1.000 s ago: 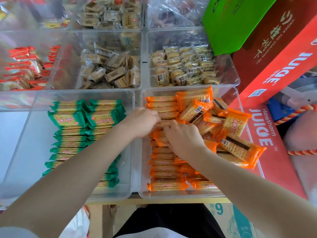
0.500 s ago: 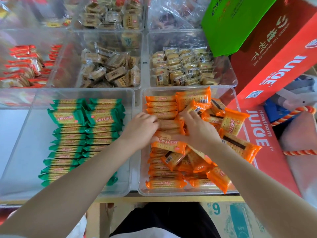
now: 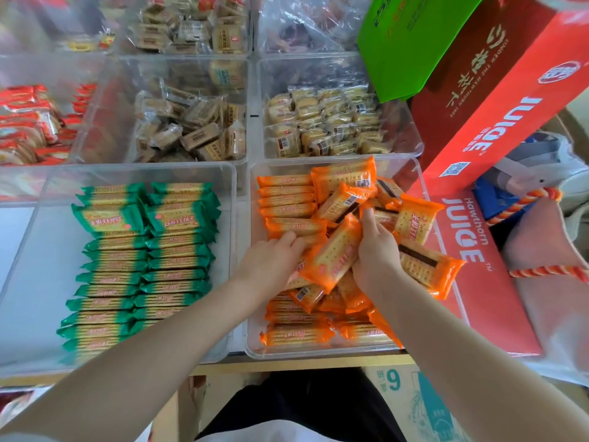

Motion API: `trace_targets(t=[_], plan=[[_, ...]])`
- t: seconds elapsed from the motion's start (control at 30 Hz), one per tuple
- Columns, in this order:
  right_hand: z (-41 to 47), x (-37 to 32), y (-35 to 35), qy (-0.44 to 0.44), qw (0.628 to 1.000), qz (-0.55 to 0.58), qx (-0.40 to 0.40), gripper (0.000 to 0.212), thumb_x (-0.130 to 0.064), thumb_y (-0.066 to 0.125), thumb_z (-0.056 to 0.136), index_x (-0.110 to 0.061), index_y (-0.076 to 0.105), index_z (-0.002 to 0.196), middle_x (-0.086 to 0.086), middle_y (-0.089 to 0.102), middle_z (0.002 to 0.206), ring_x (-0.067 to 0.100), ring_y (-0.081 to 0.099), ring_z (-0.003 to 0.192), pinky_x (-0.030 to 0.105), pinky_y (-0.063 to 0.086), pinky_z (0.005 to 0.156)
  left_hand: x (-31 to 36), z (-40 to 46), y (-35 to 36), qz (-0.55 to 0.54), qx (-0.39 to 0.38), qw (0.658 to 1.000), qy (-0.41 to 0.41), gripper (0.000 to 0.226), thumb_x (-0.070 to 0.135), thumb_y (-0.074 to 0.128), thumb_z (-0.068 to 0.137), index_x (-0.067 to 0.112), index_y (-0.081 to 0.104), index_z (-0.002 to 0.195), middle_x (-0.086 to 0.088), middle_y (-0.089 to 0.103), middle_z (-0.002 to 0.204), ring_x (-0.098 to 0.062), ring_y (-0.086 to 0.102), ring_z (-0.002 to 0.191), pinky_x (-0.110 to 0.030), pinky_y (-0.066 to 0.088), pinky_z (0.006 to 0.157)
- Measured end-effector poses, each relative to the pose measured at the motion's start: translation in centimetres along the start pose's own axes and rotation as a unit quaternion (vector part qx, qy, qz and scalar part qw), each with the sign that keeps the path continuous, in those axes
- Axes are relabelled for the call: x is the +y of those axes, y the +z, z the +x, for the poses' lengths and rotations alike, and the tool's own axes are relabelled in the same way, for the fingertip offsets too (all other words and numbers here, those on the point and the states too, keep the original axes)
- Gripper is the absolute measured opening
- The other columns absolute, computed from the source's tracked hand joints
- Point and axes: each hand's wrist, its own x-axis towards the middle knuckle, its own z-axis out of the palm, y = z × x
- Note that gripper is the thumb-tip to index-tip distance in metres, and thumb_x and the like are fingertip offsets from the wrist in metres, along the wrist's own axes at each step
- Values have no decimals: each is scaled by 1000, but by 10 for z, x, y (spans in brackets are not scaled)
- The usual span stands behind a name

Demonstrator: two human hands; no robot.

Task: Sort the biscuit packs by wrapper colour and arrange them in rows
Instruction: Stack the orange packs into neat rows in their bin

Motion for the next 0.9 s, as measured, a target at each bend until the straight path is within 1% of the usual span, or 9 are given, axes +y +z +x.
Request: trace_targets(t=[0.1,0.17,0.23,0.33,0.4,0.53,0.63,0.73,0.9], plan=[[0,13,-1,0,998,-63,-23,43,-53,39,94,-17,60,103,3,65,92,16,62,79,29,51,65,-7,6,6,-48,-2,999,-8,31,30,53,90,13,52,115,-5,49,107,-29,60,87,-33,45,62],[0,14,-10,-44,980,-182,-73,39,-46,55,89,-19,58,116,-1,65,99,15,62,90,33,52,78,-13,9,6,-56,-19,998,14,25,19,53,88,11,56,111,-5,51,104,-28,59,91,-39,51,70],[-2,8,-21,-125,912,-363,-144,41,-33,67,83,-19,56,120,-5,63,102,14,60,94,30,51,80,-21,10,4,-51,-29,997,39,27,14,53,87,12,59,113,-4,54,106,-27,58,94,-40,51,72],[-9,1,-26,-236,761,-577,-179,38,-28,68,83,-14,57,116,0,61,101,18,57,93,28,48,76,-28,9,-3,-71,-67,992,74,29,10,53,87,14,62,115,-3,58,109,-25,58,98,-40,49,79],[-12,0,-24,-273,718,-620,-159,42,-30,69,83,-14,56,119,3,61,103,20,55,96,30,46,82,-28,8,-10,-89,-83,989,83,32,11,52,90,16,61,120,-2,60,113,-23,57,102,-40,48,84],[-13,18,-15,-271,745,-590,-151,43,-31,70,81,-11,54,115,4,59,104,19,55,87,23,42,69,-16,-3,-19,-77,-66,993,59,43,43,39,96,19,49,131,1,54,124,-21,56,106,-38,48,86],[-10,35,-7,-263,770,-567,-130,67,-35,74,76,-12,38,127,6,41,127,25,51,110,28,44,85,-10,-13,-18,4,-53,996,65,68,65,37,86,19,41,137,1,50,128,-20,55,108,-33,46,87],[-4,33,1,-224,768,-583,-141,94,-36,76,74,-7,19,142,11,37,137,28,39,126,32,34,103,-14,-17,-15,11,-23,998,65,74,58,54,83,16,33,141,0,43,132,-20,48,115,-31,40,93],[-3,29,-2,-182,737,-623,-189,66,-37,77,71,-11,41,119,5,54,113,22,52,104,28,45,80,-10,-15,-15,24,-31,998,47,92,62,61,74,13,25,144,-2,35,138,-21,40,125,-32,33,101]])
